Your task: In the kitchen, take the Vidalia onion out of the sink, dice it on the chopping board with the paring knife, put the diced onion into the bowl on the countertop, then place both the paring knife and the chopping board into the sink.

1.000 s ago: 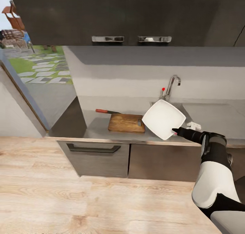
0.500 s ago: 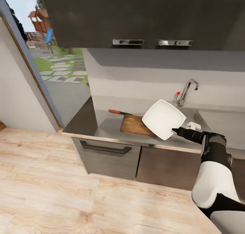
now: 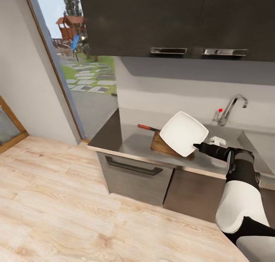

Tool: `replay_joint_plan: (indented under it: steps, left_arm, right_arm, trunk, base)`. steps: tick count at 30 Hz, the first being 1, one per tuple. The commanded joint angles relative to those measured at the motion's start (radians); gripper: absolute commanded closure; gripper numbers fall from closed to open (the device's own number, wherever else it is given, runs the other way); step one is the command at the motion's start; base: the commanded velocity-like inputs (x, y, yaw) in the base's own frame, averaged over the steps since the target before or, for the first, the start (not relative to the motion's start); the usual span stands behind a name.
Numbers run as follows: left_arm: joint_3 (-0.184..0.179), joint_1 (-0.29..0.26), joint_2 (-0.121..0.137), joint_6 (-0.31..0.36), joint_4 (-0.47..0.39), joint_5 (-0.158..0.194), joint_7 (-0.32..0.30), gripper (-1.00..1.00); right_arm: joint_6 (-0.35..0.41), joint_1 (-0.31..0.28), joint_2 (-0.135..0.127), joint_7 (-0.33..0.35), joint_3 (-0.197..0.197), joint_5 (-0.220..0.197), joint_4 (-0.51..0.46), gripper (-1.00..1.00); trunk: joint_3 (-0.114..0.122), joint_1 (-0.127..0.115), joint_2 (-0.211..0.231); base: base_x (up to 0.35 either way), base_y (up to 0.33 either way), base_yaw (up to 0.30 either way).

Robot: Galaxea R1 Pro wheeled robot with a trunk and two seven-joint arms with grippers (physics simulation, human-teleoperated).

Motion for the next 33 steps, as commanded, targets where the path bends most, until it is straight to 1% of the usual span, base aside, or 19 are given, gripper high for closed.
replay_joint_plan:
  steps: [1,2,4,6,9,11,14,25,27,29,33]
  left_arm:
    - [0.000,0.000,0.000,-0.009,0.003,0.002,-0.001,-1.00]
    - [0.000,0.000,0.000,-0.034,0.011,0.002,0.000,-1.00]
    - [-0.001,0.000,0.000,-0.045,0.013,0.002,0.001,-1.00]
    - [-0.001,0.000,0.000,-0.054,0.015,0.002,0.002,-1.00]
    - [-0.001,0.000,-0.001,-0.056,0.021,0.002,0.001,-1.00]
    - [-0.001,0.000,-0.001,-0.057,0.029,0.002,0.001,-1.00]
    - [-0.001,0.000,-0.001,-0.057,0.033,0.002,0.001,-1.00]
    - [-0.003,0.000,-0.001,-0.058,0.037,0.002,-0.001,-1.00]
    - [-0.003,0.000,-0.001,-0.058,0.039,0.002,-0.001,-1.00]
    - [-0.003,0.000,-0.001,-0.058,0.046,0.002,-0.001,-1.00]
    - [-0.003,0.000,-0.001,-0.059,0.050,0.002,-0.001,-1.00]
  right_arm:
    - [0.003,-0.001,0.000,0.010,-0.003,0.008,-0.001,1.00]
    - [0.003,-0.001,0.000,0.010,-0.003,0.008,-0.001,1.00]
    - [0.003,-0.001,-0.001,0.009,-0.002,0.008,-0.002,1.00]
    - [0.004,-0.001,-0.002,0.007,0.002,0.016,-0.003,1.00]
    - [0.005,-0.001,-0.002,0.008,0.010,0.056,-0.005,1.00]
    - [0.007,-0.001,0.001,0.009,0.023,0.097,-0.007,1.00]
    - [0.007,-0.001,0.003,0.010,0.035,0.112,-0.007,1.00]
    - [0.009,-0.002,0.005,0.010,0.046,0.121,-0.008,1.00]
    - [0.009,-0.002,0.005,0.010,0.053,0.121,-0.008,1.00]
    - [0.010,-0.002,0.005,0.010,0.077,0.121,-0.007,1.00]
    - [0.011,-0.001,0.006,0.010,0.089,0.121,-0.006,1.00]
  trunk:
    - [-0.001,0.001,-0.002]
    - [-0.001,0.001,-0.002]
    - [-0.001,0.001,-0.002]
    - [0.000,0.001,-0.002]
    - [0.000,0.001,-0.002]
    - [0.000,0.001,-0.002]
    - [0.000,0.001,-0.002]
    - [0.000,0.001,-0.002]
    - [0.000,0.001,-0.002]
    - [0.000,0.001,-0.002]
    - [0.000,0.001,-0.002]
  base:
    - [0.131,0.232,0.178]
    - [0.147,0.261,0.075]
    - [0.150,0.268,0.049]
    - [0.158,0.277,0.016]
    - [0.170,0.279,0.006]
    - [0.181,0.280,0.002]
    - [0.190,0.277,0.001]
    - [0.205,0.269,0.000]
    - [0.130,0.289,0.000]
    - [0.046,0.302,0.000]
    - [0.011,0.308,0.000]
